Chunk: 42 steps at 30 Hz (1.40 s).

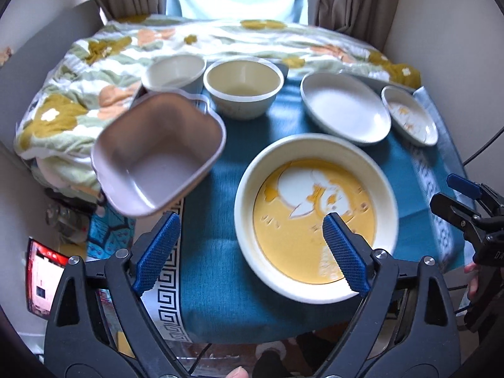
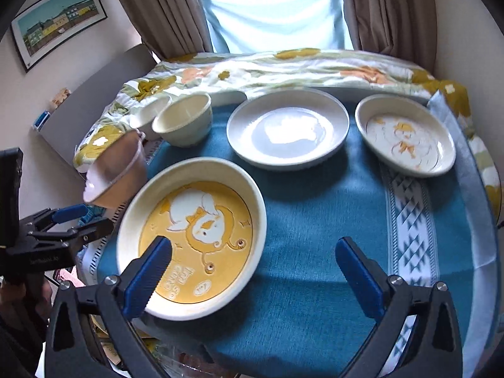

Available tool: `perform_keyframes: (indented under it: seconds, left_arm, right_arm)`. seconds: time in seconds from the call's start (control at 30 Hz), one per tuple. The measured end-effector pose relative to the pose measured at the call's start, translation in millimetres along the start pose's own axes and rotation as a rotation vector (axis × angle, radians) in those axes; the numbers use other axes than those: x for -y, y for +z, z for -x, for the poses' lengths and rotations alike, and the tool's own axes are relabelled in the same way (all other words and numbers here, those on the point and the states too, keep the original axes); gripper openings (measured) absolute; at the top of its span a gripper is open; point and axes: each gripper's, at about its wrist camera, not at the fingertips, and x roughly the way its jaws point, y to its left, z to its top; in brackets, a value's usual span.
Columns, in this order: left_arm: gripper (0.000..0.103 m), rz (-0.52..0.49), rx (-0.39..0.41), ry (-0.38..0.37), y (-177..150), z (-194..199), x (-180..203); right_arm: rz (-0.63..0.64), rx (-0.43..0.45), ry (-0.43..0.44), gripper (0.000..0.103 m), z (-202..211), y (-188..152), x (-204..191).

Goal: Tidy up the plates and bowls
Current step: 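Move the left tool to the rim of the plain white plate, then close the left tool on the white plate rim and lift it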

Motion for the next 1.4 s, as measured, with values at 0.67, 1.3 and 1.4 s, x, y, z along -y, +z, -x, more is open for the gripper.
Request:
perform_keyframes:
  seconds: [0.67,1.3,1.4]
  left_arm:
    - [0.092,0.218,0.002,0.032,112.8,-13.3,77.0]
    - [0.059,0.398,-0.260,0.018,119.4,-186.1,90.7]
    - [0.046,0.401,-0.285,0.013,117.8,-196.0,90.3]
  right_arm:
    - [0.179,-0.004,-0.068,0.103,14.6,135.7,92.7]
    - [0.454,-0.445,0.254,0.049,-181.4,188.8,138.8]
    - [0.482,-0.482,0.270,0.037,-194.8,185.9,137.6]
